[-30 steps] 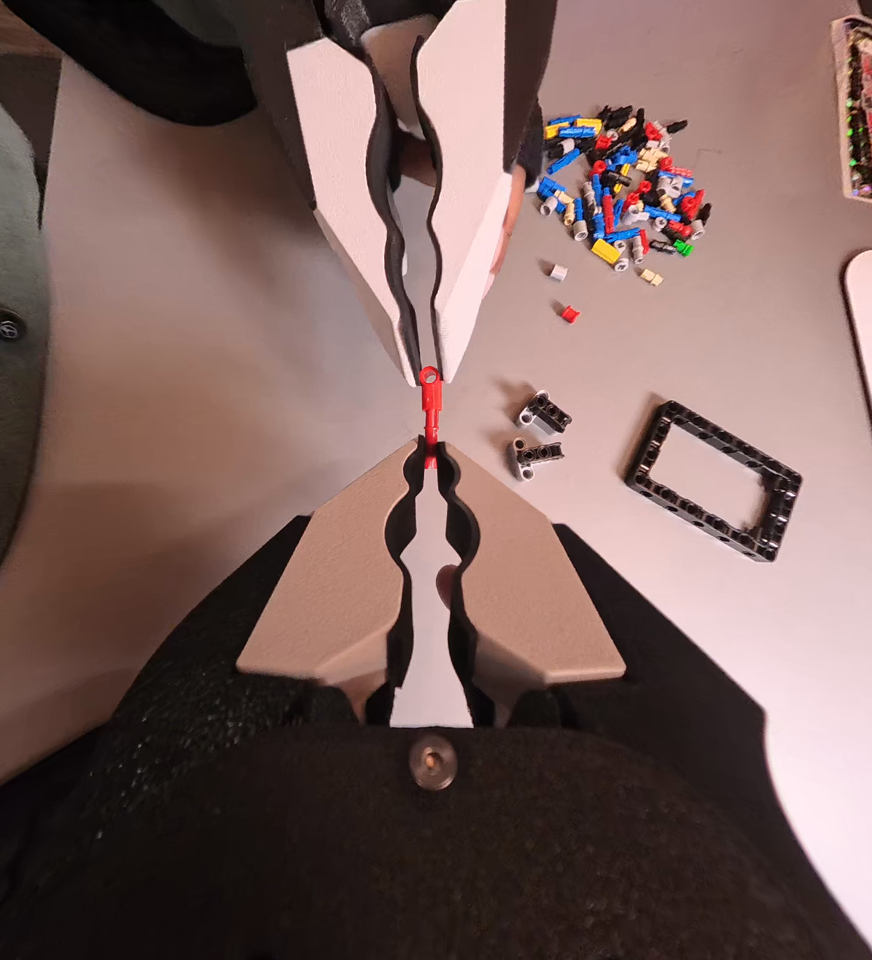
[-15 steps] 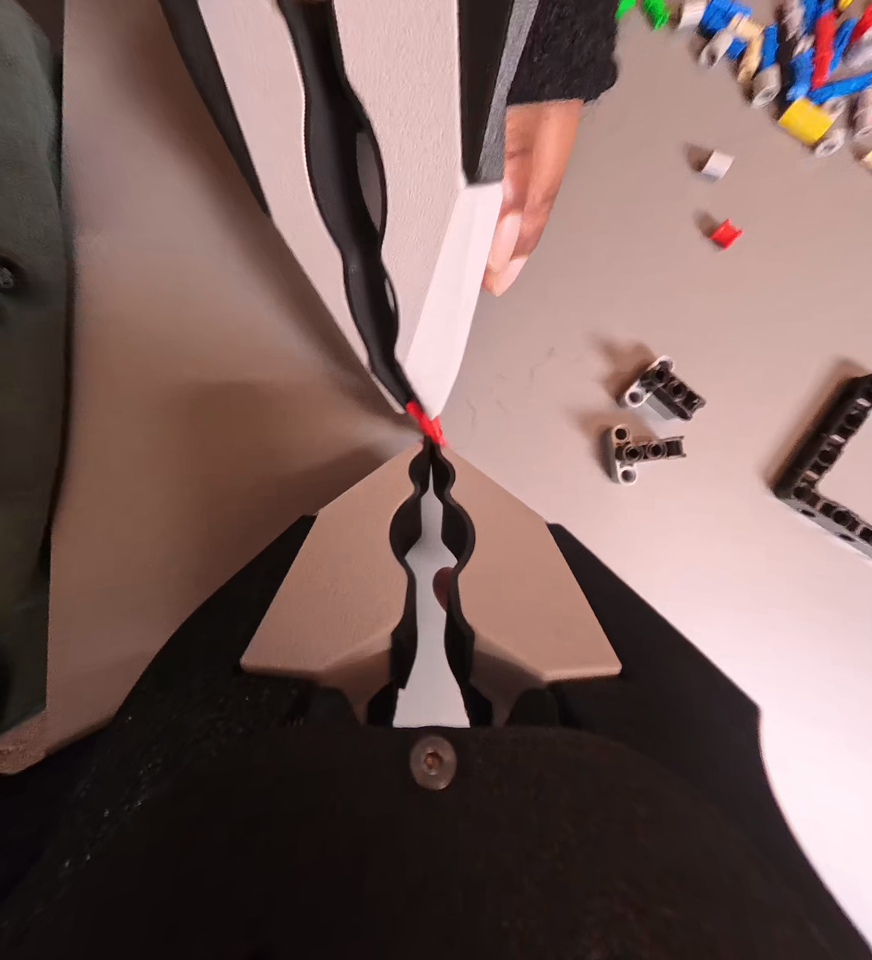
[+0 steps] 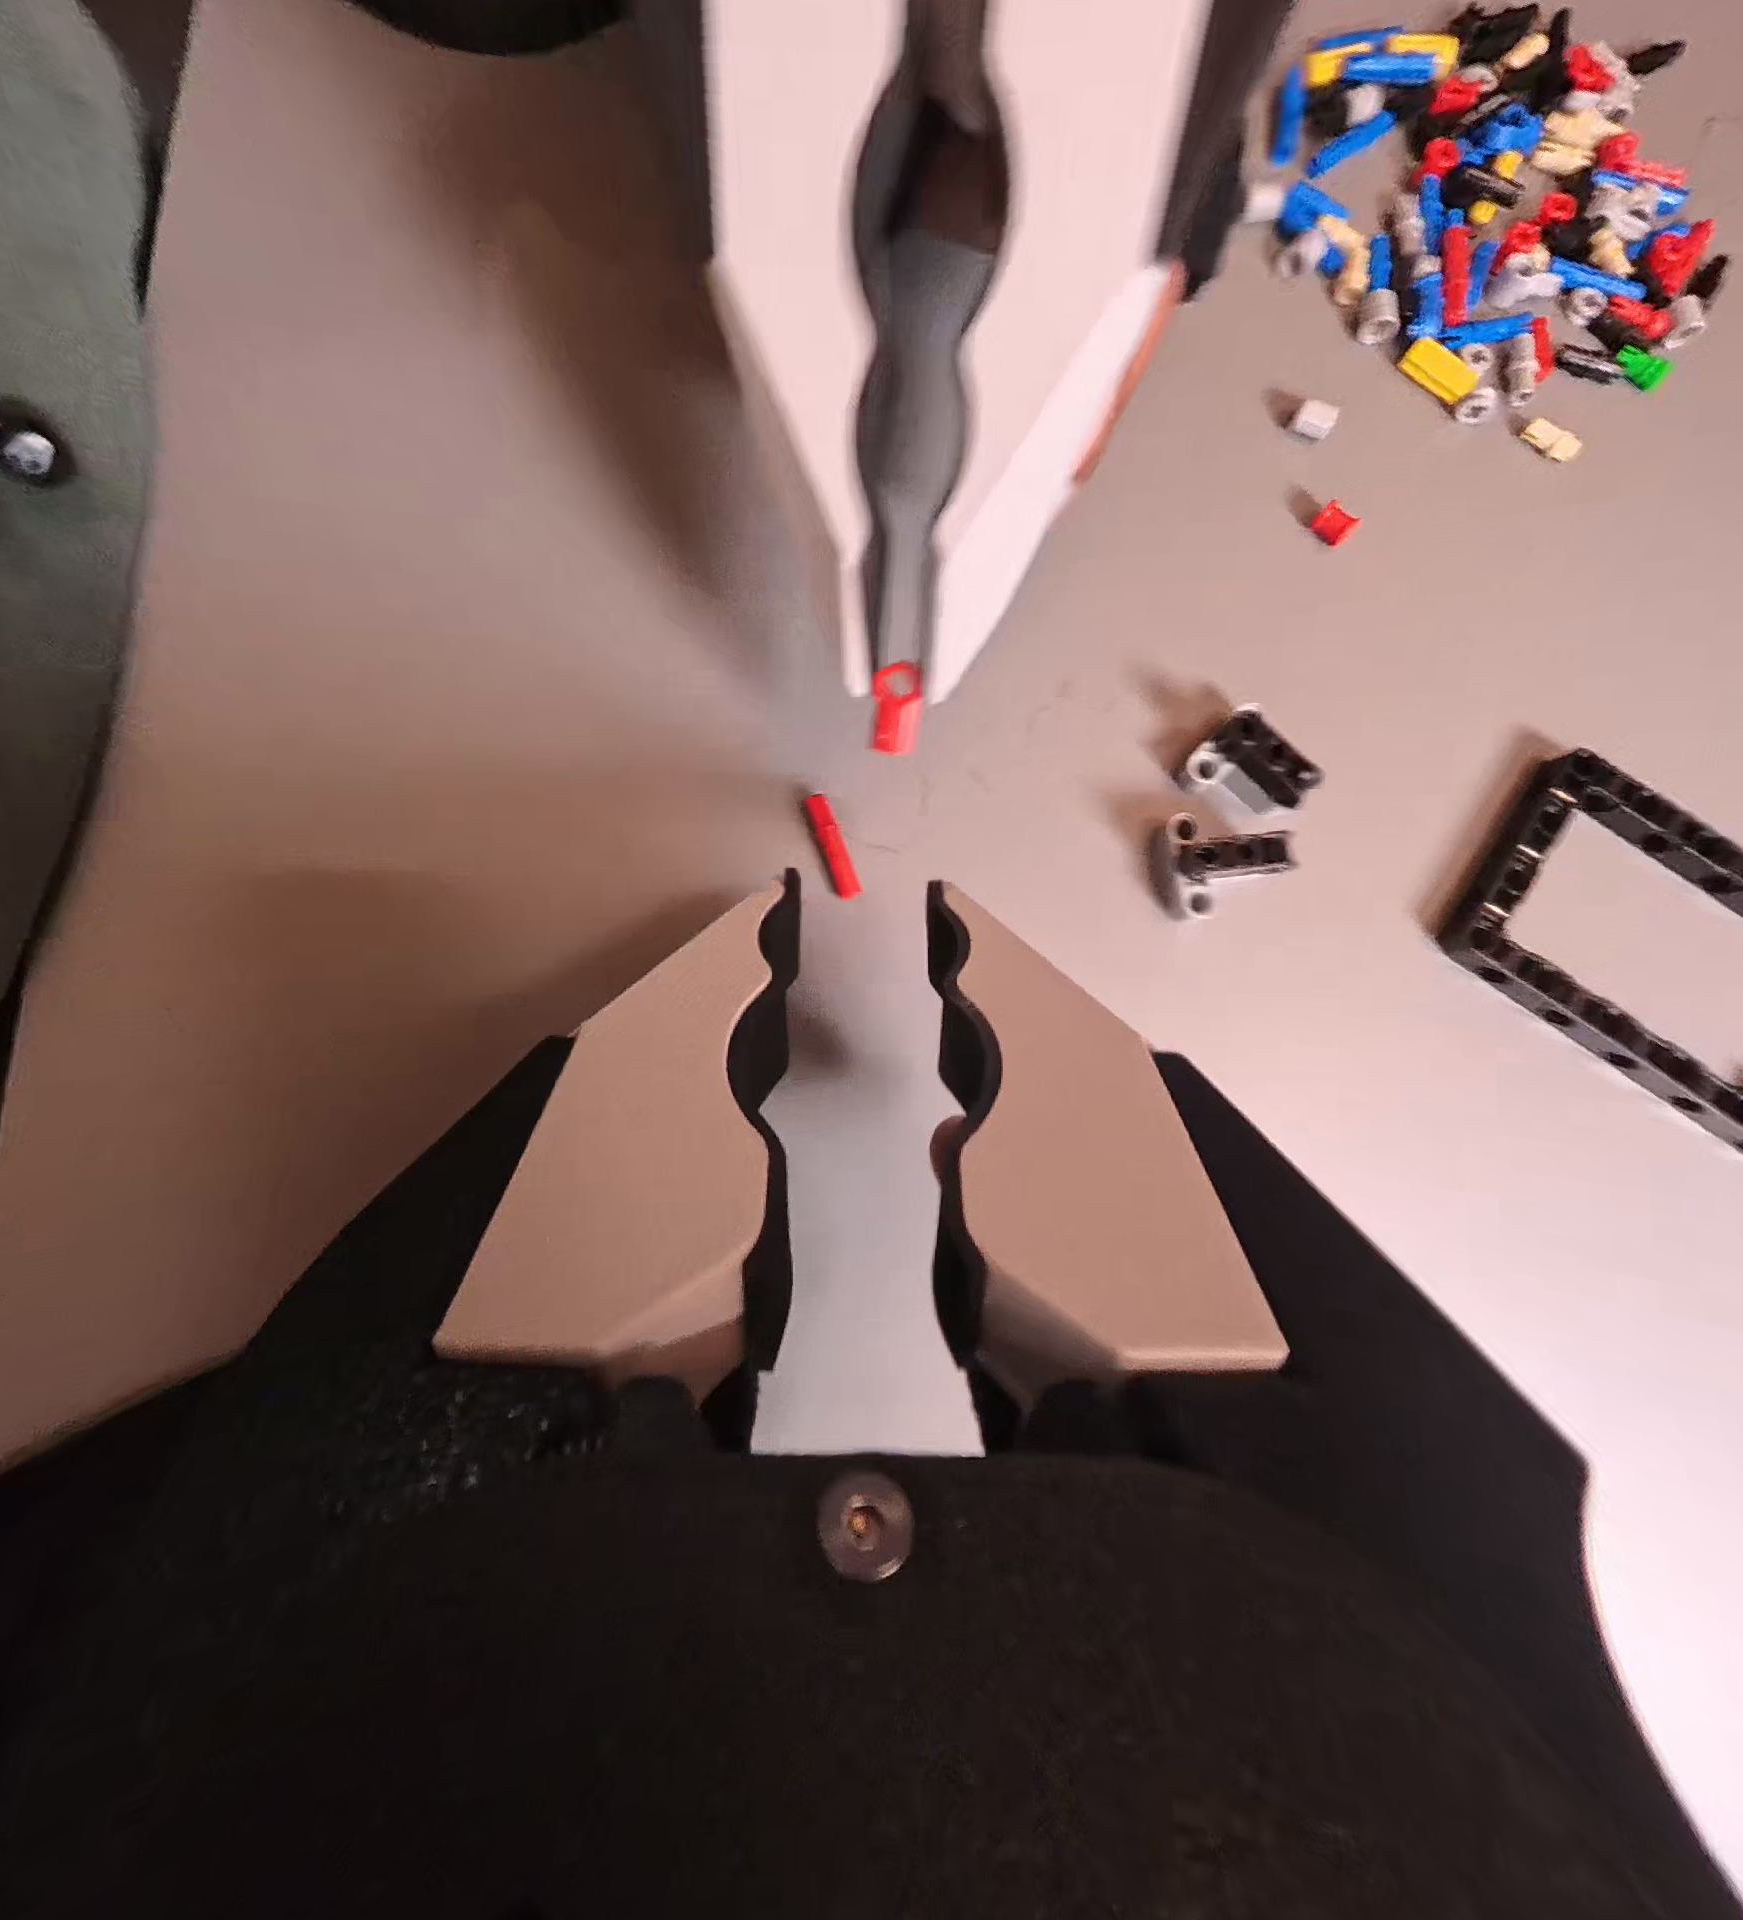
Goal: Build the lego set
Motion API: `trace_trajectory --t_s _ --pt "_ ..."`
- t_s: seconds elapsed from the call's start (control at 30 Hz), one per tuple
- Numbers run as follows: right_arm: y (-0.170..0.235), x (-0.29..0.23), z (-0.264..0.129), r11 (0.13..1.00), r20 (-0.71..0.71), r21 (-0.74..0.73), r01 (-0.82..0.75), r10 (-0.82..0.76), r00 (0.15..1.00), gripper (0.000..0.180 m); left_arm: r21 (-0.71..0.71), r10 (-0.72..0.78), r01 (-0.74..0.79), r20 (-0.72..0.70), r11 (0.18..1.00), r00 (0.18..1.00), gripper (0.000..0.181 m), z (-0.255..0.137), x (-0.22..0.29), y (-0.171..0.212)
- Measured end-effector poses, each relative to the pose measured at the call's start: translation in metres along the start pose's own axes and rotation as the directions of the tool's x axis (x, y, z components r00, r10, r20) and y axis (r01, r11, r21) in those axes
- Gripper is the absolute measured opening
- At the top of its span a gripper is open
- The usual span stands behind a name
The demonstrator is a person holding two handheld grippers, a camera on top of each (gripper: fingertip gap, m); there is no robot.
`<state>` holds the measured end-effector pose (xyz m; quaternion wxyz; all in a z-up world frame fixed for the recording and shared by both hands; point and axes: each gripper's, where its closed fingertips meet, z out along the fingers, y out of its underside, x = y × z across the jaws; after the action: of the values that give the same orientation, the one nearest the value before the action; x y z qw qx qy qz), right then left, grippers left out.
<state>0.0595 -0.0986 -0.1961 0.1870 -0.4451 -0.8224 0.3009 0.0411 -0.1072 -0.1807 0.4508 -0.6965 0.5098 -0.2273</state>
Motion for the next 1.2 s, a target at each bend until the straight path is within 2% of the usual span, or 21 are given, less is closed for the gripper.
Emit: trace_trajectory --t_s 0.03,0.1,0.17,0.43,0.57,0.77,0.93,1.03,1.2 --pt "0.002 -0.005 0.003 1.0 0.014 -0.001 0.01 -0.01 1.0 0.024 0.041 -0.037 0.037 -0.005 0.999 0.999 0.006 -0.003 -0.003 -0.003" --pt "0.008 -0.009 0.01 0.999 0.008 -0.029 0.037 -0.036 0.999 0.026 0.063 -0.093 0.095 -0.032 0.993 0.995 0.006 -0.008 -0.007 -0.003" --pt "0.013 -0.011 0.015 0.998 0.017 -0.043 0.036 -0.035 0.999 0.026 0.027 -0.108 0.11 -0.065 0.994 0.992 0.006 -0.009 -0.004 0.005" --pt "0.013 -0.006 0.013 0.999 0.02 -0.031 -0.016 0.017 1.0 0.021 -0.201 -0.082 0.068 -0.067 0.977 0.994 0.007 -0.003 0.003 0.041" --pt "0.013 -0.005 0.013 0.999 0.015 -0.03 -0.017 0.018 1.0 0.02 -0.236 -0.065 0.052 -0.048 0.97 0.997 0.006 -0.004 0.001 0.044" --pt "0.009 -0.004 0.017 1.0 0.008 -0.014 -0.004 0.005 1.0 0.02 -0.222 -0.108 0.093 -0.056 0.971 0.993 0.021 -0.008 0.0 0.042" --pt "0.008 -0.004 0.021 0.999 0.02 -0.046 0.021 -0.02 1.0 0.013 -0.131 -0.147 0.136 -0.076 0.982 0.986 0.017 -0.006 0.004 0.019" --pt "0.006 -0.001 0.023 0.998 0.01 -0.055 0.031 -0.03 0.999 0.002 -0.141 -0.144 0.131 -0.082 0.981 0.986 0.015 0.005 0.011 0.016" --pt "0.002 -0.003 0.02 0.999 0.036 0.001 -0.037 0.037 0.999 0.001 -0.15 -0.132 0.126 -0.032 0.981 0.991 0.016 0.013 0.007 0.02"
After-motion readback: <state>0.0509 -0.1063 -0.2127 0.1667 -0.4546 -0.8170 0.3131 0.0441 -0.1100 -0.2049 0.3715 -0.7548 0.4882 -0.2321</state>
